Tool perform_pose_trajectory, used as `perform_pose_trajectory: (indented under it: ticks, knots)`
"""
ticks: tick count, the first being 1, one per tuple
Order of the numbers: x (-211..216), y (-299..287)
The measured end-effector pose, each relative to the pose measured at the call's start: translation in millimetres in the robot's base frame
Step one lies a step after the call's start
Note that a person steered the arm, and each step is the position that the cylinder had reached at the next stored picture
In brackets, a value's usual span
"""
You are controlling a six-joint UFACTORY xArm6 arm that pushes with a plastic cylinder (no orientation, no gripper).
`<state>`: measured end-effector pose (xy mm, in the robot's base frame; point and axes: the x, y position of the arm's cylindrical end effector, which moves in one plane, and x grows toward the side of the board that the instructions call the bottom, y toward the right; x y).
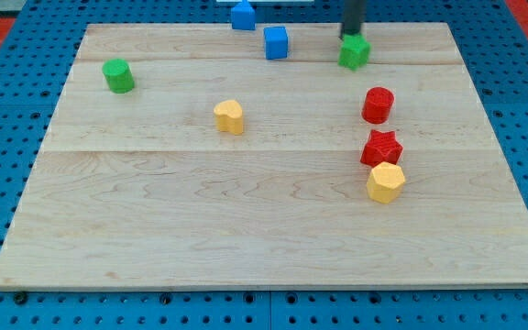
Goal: Move the red circle to the bottom right of the heart
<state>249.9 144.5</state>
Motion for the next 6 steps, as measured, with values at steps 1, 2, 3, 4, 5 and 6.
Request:
perform_pose_trajectory:
  ticks: [1,2,3,4,5,6]
  knots:
    - [64.3,-19.2]
    - [67.5,-28.4]
    - [60.8,54.8]
    - [108.3,65.2]
    - [151.3,-23.2]
    - [172.7,-112.5]
